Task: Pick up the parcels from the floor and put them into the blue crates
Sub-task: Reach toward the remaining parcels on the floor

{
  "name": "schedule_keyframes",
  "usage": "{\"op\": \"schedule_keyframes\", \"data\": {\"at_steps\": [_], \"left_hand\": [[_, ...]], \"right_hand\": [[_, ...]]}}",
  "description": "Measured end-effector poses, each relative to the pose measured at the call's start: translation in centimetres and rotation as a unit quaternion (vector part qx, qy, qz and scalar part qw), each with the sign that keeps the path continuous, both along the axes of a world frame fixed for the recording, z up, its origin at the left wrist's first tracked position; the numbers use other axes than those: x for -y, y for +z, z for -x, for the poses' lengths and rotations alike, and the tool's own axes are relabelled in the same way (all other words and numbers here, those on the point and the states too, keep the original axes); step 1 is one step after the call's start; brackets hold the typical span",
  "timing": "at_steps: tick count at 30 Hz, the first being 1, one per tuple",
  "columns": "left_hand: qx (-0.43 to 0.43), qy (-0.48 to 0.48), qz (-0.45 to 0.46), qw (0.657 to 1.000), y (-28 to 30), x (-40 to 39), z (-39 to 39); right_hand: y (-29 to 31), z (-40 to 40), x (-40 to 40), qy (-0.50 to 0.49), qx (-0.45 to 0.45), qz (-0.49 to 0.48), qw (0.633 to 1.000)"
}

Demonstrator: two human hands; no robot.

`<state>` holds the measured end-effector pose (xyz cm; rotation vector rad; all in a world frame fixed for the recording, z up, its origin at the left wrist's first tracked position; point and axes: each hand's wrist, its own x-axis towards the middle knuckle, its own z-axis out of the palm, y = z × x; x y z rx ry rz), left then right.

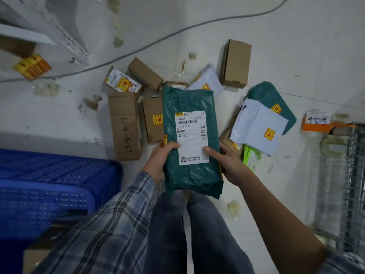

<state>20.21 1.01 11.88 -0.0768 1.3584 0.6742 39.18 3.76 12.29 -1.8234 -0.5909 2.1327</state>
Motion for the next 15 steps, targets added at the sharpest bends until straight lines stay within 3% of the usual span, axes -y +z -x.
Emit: {"op": "schedule_keyframes", "data": {"at_steps": [6, 15], "left_hand": [[-0.026, 0.061, -0.036, 0.997, 0.6, 1.1, 3.4], [-0.052, 0.293, 0.016, 0.955, 4.1, 4.3, 4.9]], "right_hand": [[0.0, 3.7, -1.0, 0.035, -0.016, 0.014, 0.999], [2.8, 9.6, -3.3, 0.153, -0.047, 0.087, 0.983]]}}
